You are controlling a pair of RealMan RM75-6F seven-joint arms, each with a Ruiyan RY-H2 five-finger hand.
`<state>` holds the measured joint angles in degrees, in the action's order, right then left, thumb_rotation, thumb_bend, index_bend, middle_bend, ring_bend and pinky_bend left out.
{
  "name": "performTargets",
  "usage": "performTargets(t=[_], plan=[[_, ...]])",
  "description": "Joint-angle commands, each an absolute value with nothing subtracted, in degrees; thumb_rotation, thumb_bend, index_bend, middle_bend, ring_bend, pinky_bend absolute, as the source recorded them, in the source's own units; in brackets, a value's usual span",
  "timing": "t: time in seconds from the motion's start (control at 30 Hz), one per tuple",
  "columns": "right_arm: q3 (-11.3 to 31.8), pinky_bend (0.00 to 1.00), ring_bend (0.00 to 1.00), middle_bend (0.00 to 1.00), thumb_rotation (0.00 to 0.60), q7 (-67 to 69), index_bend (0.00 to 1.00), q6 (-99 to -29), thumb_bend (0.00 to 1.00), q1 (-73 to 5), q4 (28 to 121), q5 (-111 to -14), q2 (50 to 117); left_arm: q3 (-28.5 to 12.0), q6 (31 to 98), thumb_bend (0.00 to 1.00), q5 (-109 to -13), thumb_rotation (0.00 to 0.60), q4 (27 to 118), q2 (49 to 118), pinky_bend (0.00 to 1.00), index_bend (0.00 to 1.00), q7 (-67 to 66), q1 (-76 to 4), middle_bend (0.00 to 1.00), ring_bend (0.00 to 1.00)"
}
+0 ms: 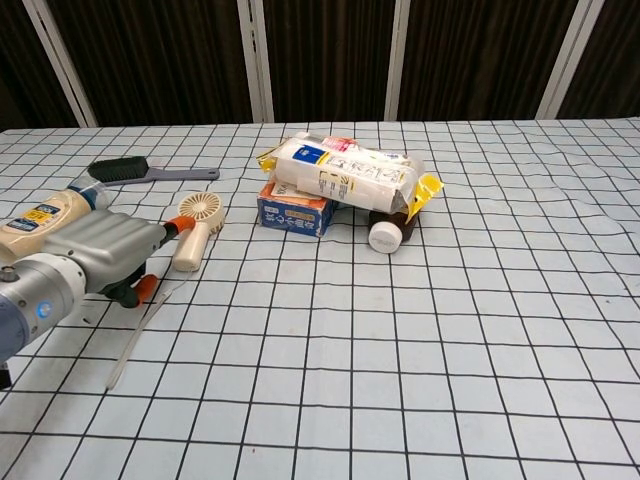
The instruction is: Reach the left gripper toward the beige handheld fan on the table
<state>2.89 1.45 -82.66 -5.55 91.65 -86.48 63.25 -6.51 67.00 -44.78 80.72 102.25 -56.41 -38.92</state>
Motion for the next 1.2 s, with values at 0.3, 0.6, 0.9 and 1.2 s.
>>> performTargets(t=[0.3,0.6,0.9,1.2], plan=[[2.89,0.00,0.00,0.00,0.600,1.58,0.04,-82.69,0.28,-5.54,91.60,-86.52,63.25,-6.65,67.63,0.75,-44.78,0.600,82.15,101.25,0.64,0.10,-56.24,-39.12,0.90,0.68],[2.91,0.00,0.00,0.00,0.600,1.22,0.04,-82.80,0.28,-5.51,91.59,-86.50,63.35,-8.15,73.29,0.74,-52.47,0.600,88.35,97.36,0.64,0.00,-48.89,-37.12,0.88,0.65],[2.94,0.00,0.00,0.00,0.600,0.97,0.04,-82.89,0.28,-5.49,91.59,-86.51,63.44,-5.55,81.93,0.41,-63.19,0.600,98.10,89.65,0.23,0.00,-39.94,-31.31,0.32,0.21],[3.00,0.00,0.00,0.00,0.600,0.13,0.04,-83.13,0.28,-5.43,91.69,-86.48,63.67,7.44,91.50,0.10,-77.18,0.600,101.03,77.86,0.00,0.00,-31.14,-20.03,0.00,0.00]])
